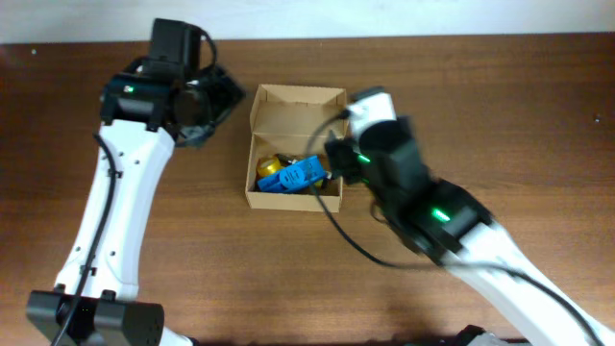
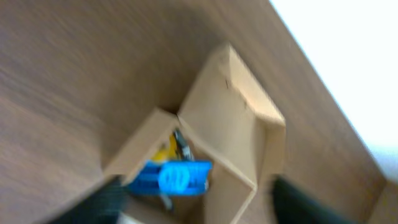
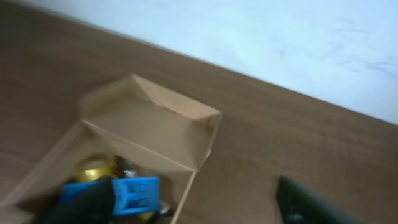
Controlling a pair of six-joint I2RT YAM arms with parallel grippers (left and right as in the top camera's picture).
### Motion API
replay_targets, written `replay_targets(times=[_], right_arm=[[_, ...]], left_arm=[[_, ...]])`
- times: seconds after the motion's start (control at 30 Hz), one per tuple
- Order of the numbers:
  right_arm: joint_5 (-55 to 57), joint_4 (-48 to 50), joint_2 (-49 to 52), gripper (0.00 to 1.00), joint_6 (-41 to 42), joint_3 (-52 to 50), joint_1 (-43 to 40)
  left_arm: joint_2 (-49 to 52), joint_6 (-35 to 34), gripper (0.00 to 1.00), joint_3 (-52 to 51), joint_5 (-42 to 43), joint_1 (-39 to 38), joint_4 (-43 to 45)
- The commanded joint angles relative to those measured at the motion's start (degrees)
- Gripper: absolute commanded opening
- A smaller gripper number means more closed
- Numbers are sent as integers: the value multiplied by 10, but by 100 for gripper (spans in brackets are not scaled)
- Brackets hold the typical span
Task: Pack container
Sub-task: 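Raise both grippers to the box lid's two sides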
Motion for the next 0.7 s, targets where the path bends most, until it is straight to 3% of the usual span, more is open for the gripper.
replay_targets(times=[0.0, 0.03, 0.07, 0.27, 0.67], right_arm=[[54, 34, 92, 27, -8, 7, -21], [54, 36, 107, 15, 12, 8, -30], [52, 34, 119, 4, 38, 11, -40], [-101, 22, 146, 4, 146, 23, -125], [-361, 26, 222, 4, 299, 23, -312]], left_arm=[[-2, -14, 13, 8, -81, 25, 9], [2, -17, 2, 8, -86, 29, 10], [6, -17, 2, 7, -87, 34, 15], [51, -16, 2, 4, -40, 70, 55], [209, 7, 2, 4, 219, 137, 103]])
